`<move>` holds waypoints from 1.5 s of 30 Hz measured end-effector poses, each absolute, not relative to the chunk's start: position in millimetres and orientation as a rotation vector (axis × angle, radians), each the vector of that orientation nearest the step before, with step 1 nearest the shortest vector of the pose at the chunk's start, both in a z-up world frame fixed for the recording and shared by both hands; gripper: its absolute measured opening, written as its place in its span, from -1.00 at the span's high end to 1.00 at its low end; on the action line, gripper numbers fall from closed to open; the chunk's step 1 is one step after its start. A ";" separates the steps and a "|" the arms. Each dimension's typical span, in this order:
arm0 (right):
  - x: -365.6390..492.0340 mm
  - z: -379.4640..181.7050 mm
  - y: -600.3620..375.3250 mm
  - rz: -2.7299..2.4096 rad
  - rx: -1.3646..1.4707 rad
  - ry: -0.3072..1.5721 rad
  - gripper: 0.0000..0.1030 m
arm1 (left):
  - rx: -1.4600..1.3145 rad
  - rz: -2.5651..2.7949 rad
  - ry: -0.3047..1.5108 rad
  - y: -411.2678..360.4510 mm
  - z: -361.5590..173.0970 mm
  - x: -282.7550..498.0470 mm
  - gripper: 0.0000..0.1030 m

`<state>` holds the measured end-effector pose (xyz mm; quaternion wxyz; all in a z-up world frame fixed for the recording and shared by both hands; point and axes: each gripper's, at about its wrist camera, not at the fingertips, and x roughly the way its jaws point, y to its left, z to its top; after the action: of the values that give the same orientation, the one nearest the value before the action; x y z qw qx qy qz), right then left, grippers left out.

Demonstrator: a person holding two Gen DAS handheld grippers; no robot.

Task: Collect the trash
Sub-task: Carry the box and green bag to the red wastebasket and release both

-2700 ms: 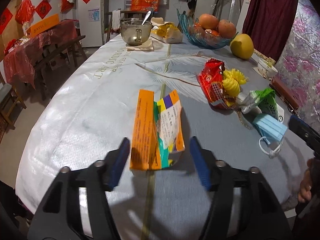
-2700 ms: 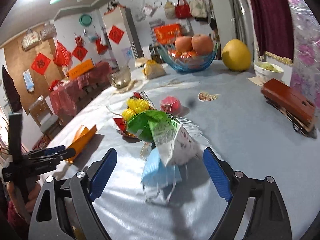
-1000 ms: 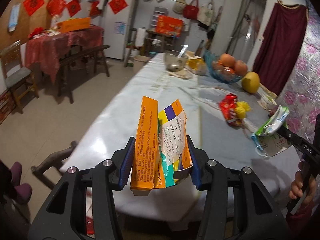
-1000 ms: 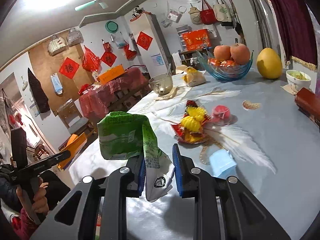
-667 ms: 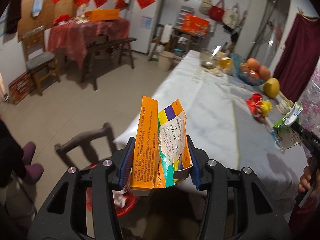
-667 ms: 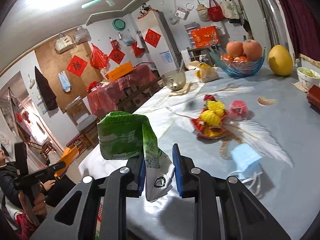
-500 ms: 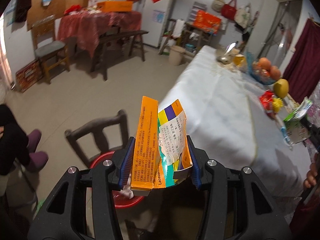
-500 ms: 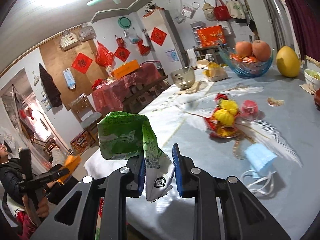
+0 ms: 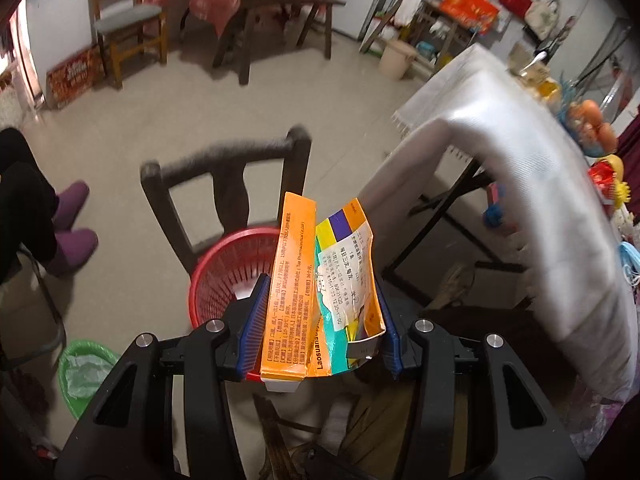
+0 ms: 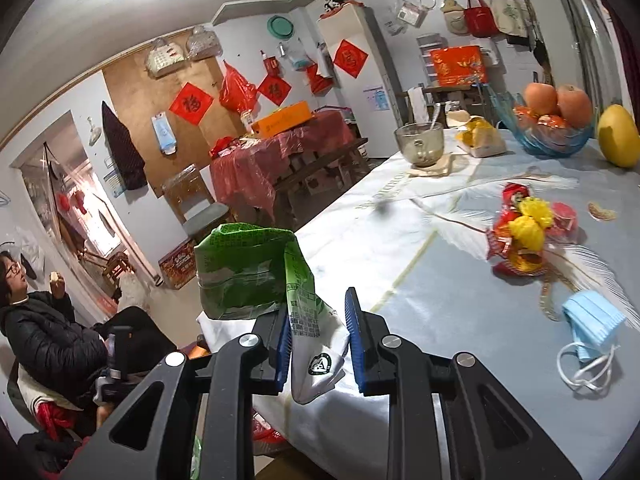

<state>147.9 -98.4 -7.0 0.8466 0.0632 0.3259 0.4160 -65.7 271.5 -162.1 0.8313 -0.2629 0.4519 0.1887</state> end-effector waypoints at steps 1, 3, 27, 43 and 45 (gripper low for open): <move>147.4 -6.8 -95.4 0.881 0.131 0.689 0.52 | -0.573 0.397 0.982 275.0 -171.2 -63.4 0.05; 147.7 -8.3 -90.7 0.885 0.130 0.693 0.52 | -0.587 0.390 1.025 280.3 -187.9 -57.8 -0.01; 122.5 -19.3 -57.9 0.992 0.102 0.738 0.52 | -0.645 0.577 1.117 305.2 -200.9 -81.5 -0.70; 52.5 -35.0 47.9 1.194 -0.100 0.831 0.52 | -0.703 0.832 1.043 345.6 -188.6 -140.8 -0.76; 43.9 -39.4 63.2 1.209 -0.135 0.837 0.52 | -0.754 0.834 1.032 352.8 -190.7 -147.0 -0.77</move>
<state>43.9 63.2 -39.4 0.7397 -0.0617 0.3813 0.5511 -147.0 352.8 -190.7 0.7228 -0.3415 0.4672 0.3776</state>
